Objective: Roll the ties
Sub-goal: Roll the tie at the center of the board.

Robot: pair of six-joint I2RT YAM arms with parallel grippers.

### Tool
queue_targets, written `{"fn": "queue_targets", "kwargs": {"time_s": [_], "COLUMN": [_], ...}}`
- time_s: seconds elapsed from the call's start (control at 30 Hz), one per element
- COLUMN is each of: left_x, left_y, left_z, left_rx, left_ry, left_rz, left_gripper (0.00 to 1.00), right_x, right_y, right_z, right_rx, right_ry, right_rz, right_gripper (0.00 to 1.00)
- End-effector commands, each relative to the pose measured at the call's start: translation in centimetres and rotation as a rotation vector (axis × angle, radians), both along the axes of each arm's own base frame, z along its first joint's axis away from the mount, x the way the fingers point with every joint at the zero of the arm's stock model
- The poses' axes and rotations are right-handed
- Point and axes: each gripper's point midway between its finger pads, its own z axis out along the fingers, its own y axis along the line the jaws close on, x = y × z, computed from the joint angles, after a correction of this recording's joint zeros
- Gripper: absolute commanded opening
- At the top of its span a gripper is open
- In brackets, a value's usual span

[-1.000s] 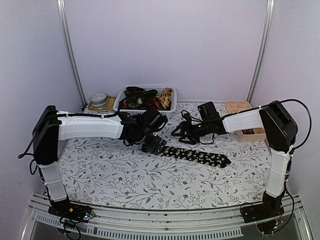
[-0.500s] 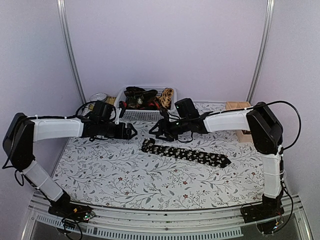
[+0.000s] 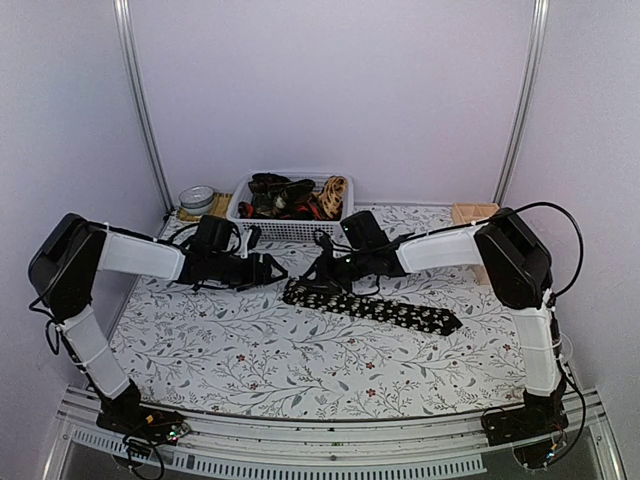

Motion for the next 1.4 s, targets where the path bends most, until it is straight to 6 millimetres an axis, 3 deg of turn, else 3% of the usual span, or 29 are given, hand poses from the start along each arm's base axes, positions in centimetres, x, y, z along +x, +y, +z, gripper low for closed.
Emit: {"fn": "queue_targets", "kwargs": {"time_s": [0.0,0.3,0.63,0.9,0.93,1.0,1.37], "left_x": [0.2,0.2,0.3,0.3,0.2,0.1,-0.1], "left_y": [-0.7,-1.0,-1.3,-1.7,-1.8,-2.0,-2.3], "left_z": [0.0,-1.9,-3.7,-3.8,-3.8,-3.9,-4.3], "left_rx": [-0.072,-0.073,-0.073,-0.091,-0.098,-0.115,-0.151], "left_ry": [0.006,0.043,0.079,0.085,0.088,0.095,0.110], "left_rz": [-0.014,-0.020,-0.027,-0.043,-0.046,-0.053,-0.058], "left_gripper": [0.78,0.67,0.65,0.61,0.61,0.61,0.61], "right_x": [0.4,0.6,0.6,0.7,0.5,0.4,0.1], "right_y": [0.5,0.7,0.7,0.6,0.4,0.2,-0.1], "right_z": [-3.6,-4.9,-5.6,-5.5,-7.5,-8.2,-10.0], "right_rx": [-0.036,-0.046,-0.059,-0.072,-0.099,-0.109,-0.135], "right_ry": [0.032,0.048,0.055,0.049,0.073,0.081,0.102], "right_rz": [-0.005,-0.004,-0.001,0.000,-0.001,0.002,0.002], "right_gripper": [0.27,0.22,0.16,0.15,0.15,0.13,0.11]}}
